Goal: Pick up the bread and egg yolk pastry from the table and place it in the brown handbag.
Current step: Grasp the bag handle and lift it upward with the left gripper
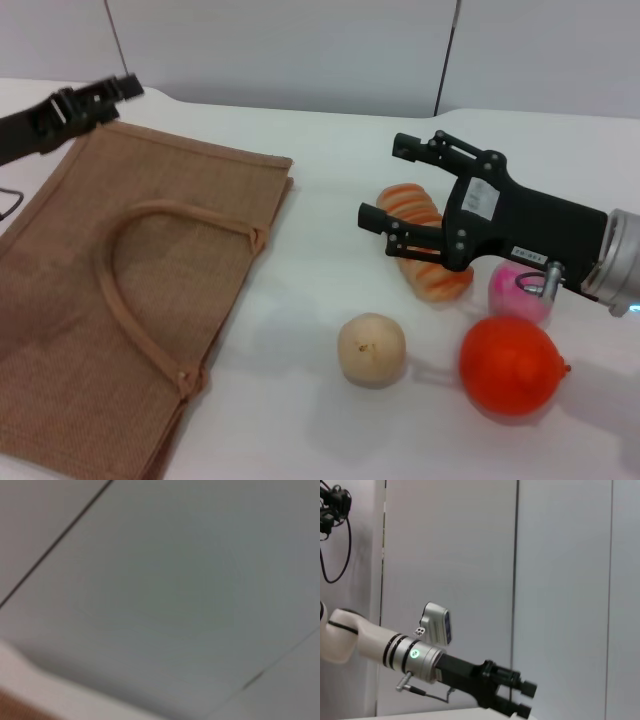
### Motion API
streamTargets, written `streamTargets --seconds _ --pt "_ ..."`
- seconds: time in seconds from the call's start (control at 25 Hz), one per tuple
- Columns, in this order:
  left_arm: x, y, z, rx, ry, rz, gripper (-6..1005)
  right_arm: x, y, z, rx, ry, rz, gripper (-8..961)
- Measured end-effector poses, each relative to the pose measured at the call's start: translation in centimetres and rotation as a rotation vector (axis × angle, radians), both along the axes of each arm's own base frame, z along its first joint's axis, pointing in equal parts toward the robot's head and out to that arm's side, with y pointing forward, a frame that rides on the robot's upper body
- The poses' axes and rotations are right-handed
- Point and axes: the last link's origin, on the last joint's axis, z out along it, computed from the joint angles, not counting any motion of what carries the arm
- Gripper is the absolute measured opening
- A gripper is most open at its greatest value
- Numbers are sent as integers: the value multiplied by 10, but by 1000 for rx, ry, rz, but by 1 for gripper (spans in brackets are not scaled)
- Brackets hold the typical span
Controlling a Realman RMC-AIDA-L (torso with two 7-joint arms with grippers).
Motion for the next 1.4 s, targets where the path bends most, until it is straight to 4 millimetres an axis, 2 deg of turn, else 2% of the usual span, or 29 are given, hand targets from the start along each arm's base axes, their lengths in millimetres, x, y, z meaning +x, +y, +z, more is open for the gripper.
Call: streamTargets --seconds 0.36,0.48,0.52,0.92,1.4 --pt "6 -11 1 -259 83 16 682 6 4 6 25 10 -28 895" --pt "1 -15 3 -292 96 49 679 10 5 8 33 11 -43 895" --pt "-6 -21 6 -333 126 99 678 11 5 8 35 12 -48 895" --pt "-5 -25 28 -379 242 185 666 17 9 8 35 8 -77 894" --pt "-18 -17 15 -449 430 314 652 18 12 9 45 12 -85 894"
